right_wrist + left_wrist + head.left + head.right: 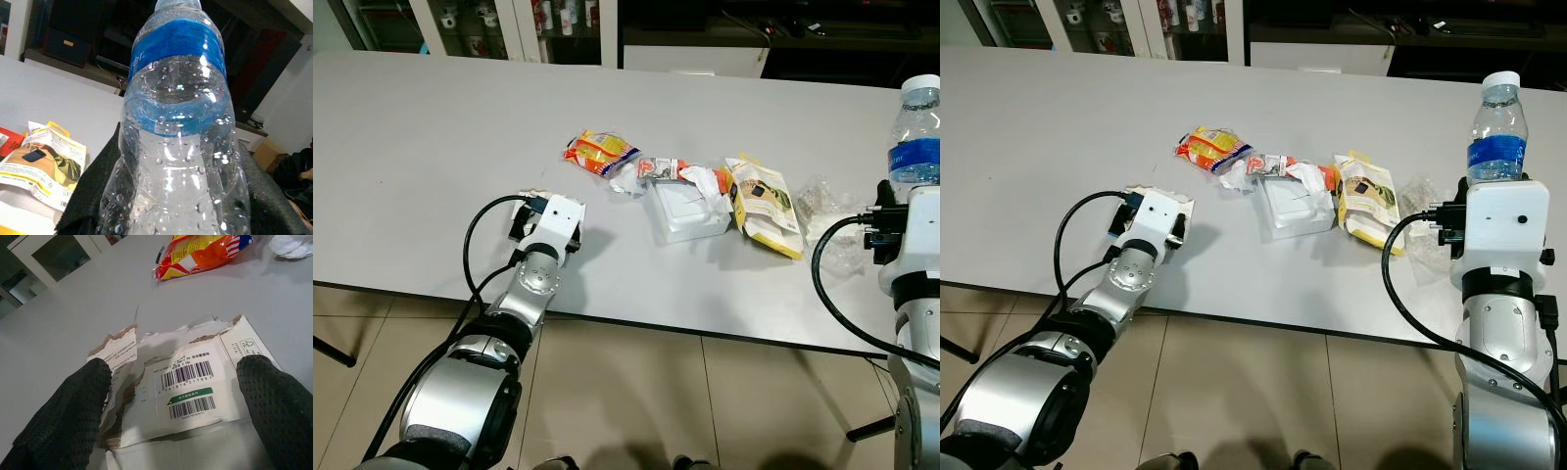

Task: Picking trash to rubbish bin

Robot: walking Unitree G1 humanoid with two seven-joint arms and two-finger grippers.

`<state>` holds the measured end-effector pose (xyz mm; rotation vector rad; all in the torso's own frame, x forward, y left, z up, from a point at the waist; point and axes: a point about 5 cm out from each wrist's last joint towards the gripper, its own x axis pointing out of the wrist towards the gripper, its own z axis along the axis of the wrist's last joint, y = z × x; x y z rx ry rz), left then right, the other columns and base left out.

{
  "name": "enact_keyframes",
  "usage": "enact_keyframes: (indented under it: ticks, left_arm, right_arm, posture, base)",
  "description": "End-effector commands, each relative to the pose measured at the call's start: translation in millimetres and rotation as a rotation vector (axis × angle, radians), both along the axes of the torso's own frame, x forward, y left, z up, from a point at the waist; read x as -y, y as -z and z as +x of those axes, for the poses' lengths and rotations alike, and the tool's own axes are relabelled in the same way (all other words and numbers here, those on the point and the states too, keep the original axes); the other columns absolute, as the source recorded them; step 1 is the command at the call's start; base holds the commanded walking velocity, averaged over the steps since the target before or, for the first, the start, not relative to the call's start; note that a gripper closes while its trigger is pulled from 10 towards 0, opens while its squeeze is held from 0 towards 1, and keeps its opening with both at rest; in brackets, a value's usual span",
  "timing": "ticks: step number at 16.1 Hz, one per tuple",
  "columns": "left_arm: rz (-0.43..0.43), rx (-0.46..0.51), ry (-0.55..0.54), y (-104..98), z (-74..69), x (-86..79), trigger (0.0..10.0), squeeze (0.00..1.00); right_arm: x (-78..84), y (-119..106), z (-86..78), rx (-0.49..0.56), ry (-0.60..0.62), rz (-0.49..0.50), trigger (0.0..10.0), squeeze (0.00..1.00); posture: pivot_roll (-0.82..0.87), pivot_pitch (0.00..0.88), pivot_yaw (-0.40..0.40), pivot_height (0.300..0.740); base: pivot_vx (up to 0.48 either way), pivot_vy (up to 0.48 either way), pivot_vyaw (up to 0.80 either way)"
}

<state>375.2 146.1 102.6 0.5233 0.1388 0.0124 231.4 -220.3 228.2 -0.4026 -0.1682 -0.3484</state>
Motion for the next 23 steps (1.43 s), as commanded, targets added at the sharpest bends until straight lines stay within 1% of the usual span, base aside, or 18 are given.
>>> enact_keyframes:
  ticks: [1, 2, 3, 4, 5, 6, 8, 11, 18, 23]
  left_arm:
    - [0.025, -0.187, -0.066, 42, -22.8, -17.6, 10.0, 0.38]
    - [0.022, -0.192, -0.063, 44, -24.1, -17.5, 10.0, 0.33]
    - [0.017, -0.202, -0.057, 47, -25.8, -17.1, 10.0, 0.22]
    - [0.009, -0.221, -0.042, 51, -28.9, -16.3, 10.0, 0.00]
    - [0.006, -0.226, -0.037, 52, -29.6, -16.1, 10.0, 0.00]
    - [0.005, -0.234, -0.023, 54, -30.7, -15.4, 0.0, 0.00]
    - [-0.009, -0.269, 0.015, 59, -34.0, -13.5, 0.0, 0.00]
    - [-0.018, -0.287, 0.021, 62, -36.3, -15.1, 0.0, 0.00]
    - [-0.043, -0.294, 0.034, 63, -37.4, -13.5, 0.0, 0.00]
    - [-0.045, -0.295, 0.033, 63, -37.4, -13.4, 0.0, 0.00]
  right_arm:
    - [-2.2, 1, 1.8, -0.008, -0.022, 0.001, 10.0, 0.00]
    - [-2.5, 1, 2.2, -0.010, -0.024, 0.002, 10.0, 0.00]
    - [-2.7, 2, 2.9, -0.012, -0.027, 0.002, 10.0, 0.00]
    - [-3.1, 2, 4.1, -0.015, -0.032, 0.003, 10.0, 0.00]
    - [-3.1, 2, 4.5, -0.015, -0.033, 0.004, 10.0, 0.00]
    - [-3.4, 3, 5.1, -0.016, -0.035, 0.004, 10.0, 0.00]
    - [-4.4, 3, 7.6, -0.020, -0.047, 0.004, 10.0, 0.00]
    - [-5.3, 4, 9.0, -0.023, -0.054, 0.006, 10.0, 0.00]
    - [-6.5, 5, 10.7, -0.027, -0.064, 0.007, 10.0, 0.00]
    - [-6.3, 6, 10.8, -0.027, -0.064, 0.007, 10.0, 0.00]
  posture:
    - [-0.06, 0.122, 0.005, 0.740]
    - [-0.06, 0.122, 0.002, 0.740]
    - [-0.06, 0.122, 0.002, 0.740]
    - [-0.05, 0.122, 0.000, 0.740]
    - [-0.05, 0.122, 0.000, 0.740]
    - [-0.05, 0.121, -0.003, 0.740]
    - [-0.03, 0.121, -0.005, 0.740]
    - [-0.03, 0.122, -0.004, 0.740]
    - [-0.03, 0.120, -0.003, 0.740]
    - [-0.03, 0.117, -0.004, 0.740]
  base:
    - [0.000, 0.000, 0.00]
    - [0.000, 0.000, 0.00]
    - [0.000, 0.000, 0.00]
    - [0.000, 0.000, 0.00]
    - [0.000, 0.000, 0.00]
    - [0.000, 0.000, 0.00]
    - [0.000, 0.000, 0.00]
    - [0.000, 0.000, 0.00]
    - [0.000, 0.000, 0.00]
    - [0.000, 0.000, 0.00]
